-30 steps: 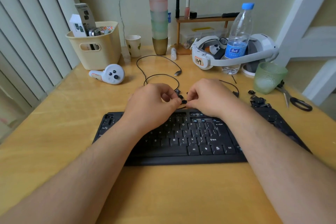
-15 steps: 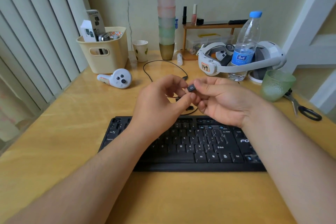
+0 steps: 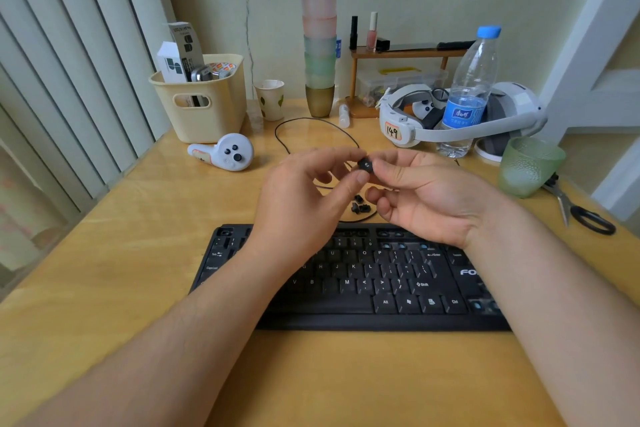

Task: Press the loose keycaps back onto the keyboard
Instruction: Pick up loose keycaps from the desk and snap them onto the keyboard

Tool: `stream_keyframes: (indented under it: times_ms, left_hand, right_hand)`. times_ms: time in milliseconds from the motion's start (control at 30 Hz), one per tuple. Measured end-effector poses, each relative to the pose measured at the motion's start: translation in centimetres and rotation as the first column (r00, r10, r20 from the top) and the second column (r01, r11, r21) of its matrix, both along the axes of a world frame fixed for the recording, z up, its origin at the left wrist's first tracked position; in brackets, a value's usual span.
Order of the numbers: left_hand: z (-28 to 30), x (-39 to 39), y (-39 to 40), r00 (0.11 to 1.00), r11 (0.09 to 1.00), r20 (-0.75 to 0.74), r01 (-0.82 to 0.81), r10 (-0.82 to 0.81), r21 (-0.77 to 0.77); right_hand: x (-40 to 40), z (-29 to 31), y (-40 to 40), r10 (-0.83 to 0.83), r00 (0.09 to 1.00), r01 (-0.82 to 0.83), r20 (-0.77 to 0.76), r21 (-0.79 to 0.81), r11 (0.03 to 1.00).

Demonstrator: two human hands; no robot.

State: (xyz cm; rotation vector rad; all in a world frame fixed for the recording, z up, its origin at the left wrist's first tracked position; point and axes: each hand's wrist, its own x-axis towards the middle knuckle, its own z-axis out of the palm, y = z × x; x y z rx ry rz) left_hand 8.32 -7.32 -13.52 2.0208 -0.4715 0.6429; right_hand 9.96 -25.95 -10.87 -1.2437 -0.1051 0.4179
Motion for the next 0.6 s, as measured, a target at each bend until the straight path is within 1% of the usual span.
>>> stream_keyframes:
  times_ms: [67,200,300,433,600]
  left_hand:
    - [-0.10,0.21,0.15,0.999,0.999,-0.007,0.033,-0.033,0.028]
    - [-0.24,0.42,0.26,0.991,0.990,-0.063,0.123,-0.118,0.071]
    - [-0.32,0.63,0.46,0.988,0.988,-0.066,0.142,-0.138,0.061]
    - [-0.51,0.84,0.68,0.986,0.986,-0.075,0.155,-0.150,0.063]
    - [-0.51,0.73,0.70,0.984,0.979,-0.051,0.176,-0.171,0.099]
  right_hand:
    - [-0.04,-0.09,-0.06,-0.015,0.999,0.015,0.043,-0.004,1.000]
    - [-0.36,-0.22,0.00,-0.100,0.959,0.135,0.264,-0.117,0.984]
    - [-0.53,-0.32,0.13,-0.116,0.933,0.163,0.340,-0.113,0.980]
    - [-0.63,-0.44,0.49,-0.153,0.877,0.258,0.456,-0.178,0.950]
    - [-0.59,-0.74,0.50,-0.124,0.841,0.270,0.526,-0.210,0.940]
